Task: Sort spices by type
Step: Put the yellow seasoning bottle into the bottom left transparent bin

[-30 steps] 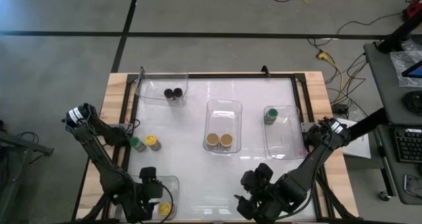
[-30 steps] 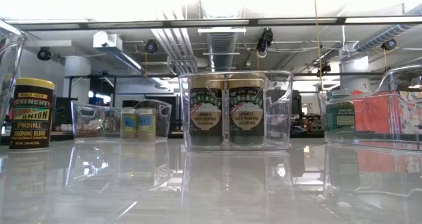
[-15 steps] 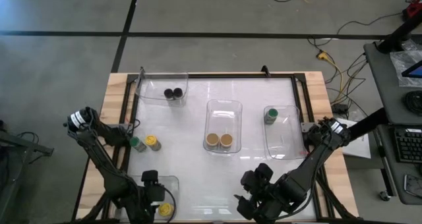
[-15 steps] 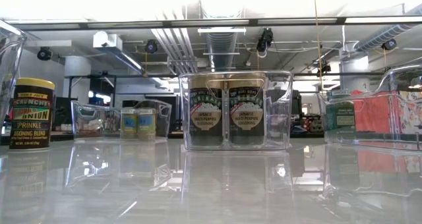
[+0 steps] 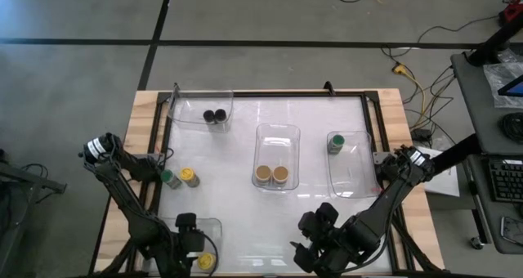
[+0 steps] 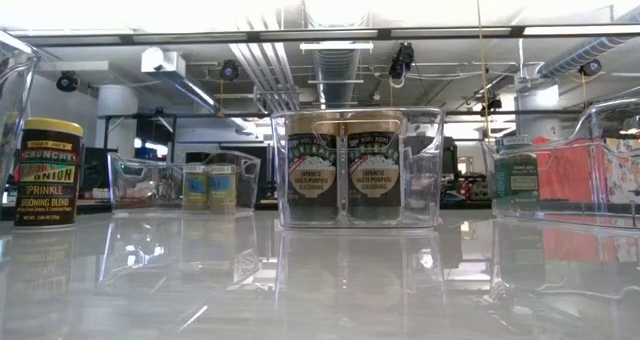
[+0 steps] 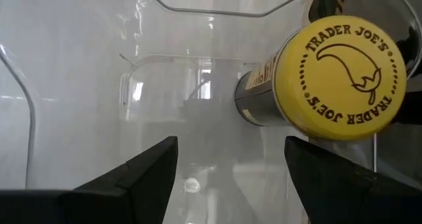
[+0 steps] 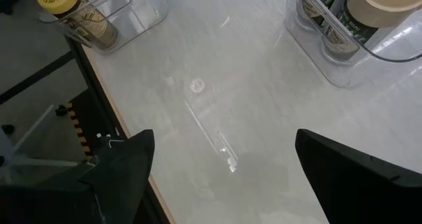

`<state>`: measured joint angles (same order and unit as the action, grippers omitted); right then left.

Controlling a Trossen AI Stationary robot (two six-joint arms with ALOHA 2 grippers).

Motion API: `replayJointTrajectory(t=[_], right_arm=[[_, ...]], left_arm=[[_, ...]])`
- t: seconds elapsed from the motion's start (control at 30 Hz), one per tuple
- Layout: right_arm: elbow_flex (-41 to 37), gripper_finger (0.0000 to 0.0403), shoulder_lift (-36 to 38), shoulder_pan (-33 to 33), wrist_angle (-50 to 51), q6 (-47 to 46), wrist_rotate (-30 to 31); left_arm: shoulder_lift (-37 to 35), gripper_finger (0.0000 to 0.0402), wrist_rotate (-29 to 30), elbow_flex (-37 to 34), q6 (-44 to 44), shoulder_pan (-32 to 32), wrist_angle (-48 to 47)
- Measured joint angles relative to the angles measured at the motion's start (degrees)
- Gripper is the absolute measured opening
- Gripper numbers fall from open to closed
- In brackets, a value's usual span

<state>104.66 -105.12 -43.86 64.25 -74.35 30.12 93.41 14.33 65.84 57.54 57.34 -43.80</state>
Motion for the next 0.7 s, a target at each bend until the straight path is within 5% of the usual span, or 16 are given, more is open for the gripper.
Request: replayJointTrajectory(t=[0.57, 0.7], right_arm=[[0.00, 0.0359, 0.00, 0.00, 0.00, -0.03, -0.02], [0.00, 0.0359, 0.00, 0.00, 0.00, -0.02, -0.02]], left_arm=[[-7.49, 0.0266, -1.25, 2.92, 0.82, -0.07, -10.36], [-12.08, 0.0279, 3.26, 5.28, 1.18, -0.19, -16.56]])
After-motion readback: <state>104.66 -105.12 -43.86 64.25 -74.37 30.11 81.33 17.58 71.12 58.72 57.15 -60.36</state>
